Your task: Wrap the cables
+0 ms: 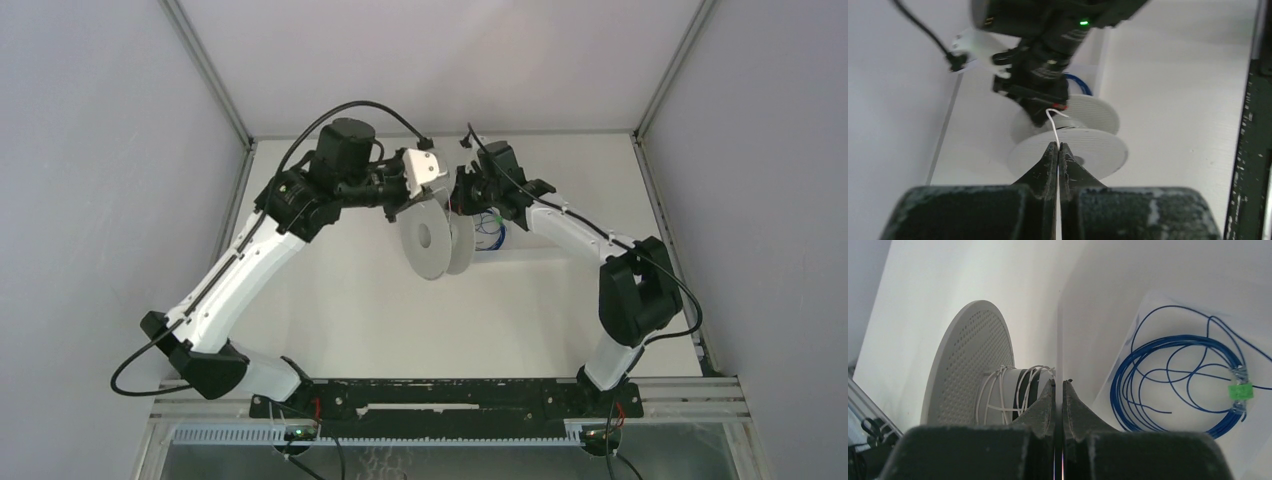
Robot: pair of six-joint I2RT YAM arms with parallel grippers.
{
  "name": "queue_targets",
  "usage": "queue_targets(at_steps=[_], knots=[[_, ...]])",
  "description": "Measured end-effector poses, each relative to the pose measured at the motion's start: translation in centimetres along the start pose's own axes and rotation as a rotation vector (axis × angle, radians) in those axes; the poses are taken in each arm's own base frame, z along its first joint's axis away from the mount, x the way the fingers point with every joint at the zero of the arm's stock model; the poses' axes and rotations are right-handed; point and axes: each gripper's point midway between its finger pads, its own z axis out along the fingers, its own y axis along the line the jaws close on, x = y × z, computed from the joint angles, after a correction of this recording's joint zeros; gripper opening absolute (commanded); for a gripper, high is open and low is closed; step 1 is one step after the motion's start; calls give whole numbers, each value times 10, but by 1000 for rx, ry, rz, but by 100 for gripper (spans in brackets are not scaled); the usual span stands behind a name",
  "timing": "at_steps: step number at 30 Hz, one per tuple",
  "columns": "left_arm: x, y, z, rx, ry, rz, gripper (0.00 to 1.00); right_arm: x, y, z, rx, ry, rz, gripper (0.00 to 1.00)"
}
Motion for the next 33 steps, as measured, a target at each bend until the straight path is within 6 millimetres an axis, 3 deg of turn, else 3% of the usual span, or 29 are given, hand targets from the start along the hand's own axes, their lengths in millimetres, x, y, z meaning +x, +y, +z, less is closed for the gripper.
queue_targets(at_steps=[5,12,15,22,29,33], knots=[[23,42,3,-119,44,-91,0,16,12,-2,-58,40,-63,0],[59,85,8,-204,89,-170,0,4,45,-26,-220,7,-149,0],[75,92,9,-211,104,-193,0,2,59,-36,-293,2,-184,0],[105,86,12,-155,126,-227,0,5,76,-50,-413,17,-218,0],[138,63,13,-36,102,-349,0,3,85,-64,-506,19,-240,0],[145,42,10,30,74,-389,0,-2,86,-74,-529,1,-251,0]])
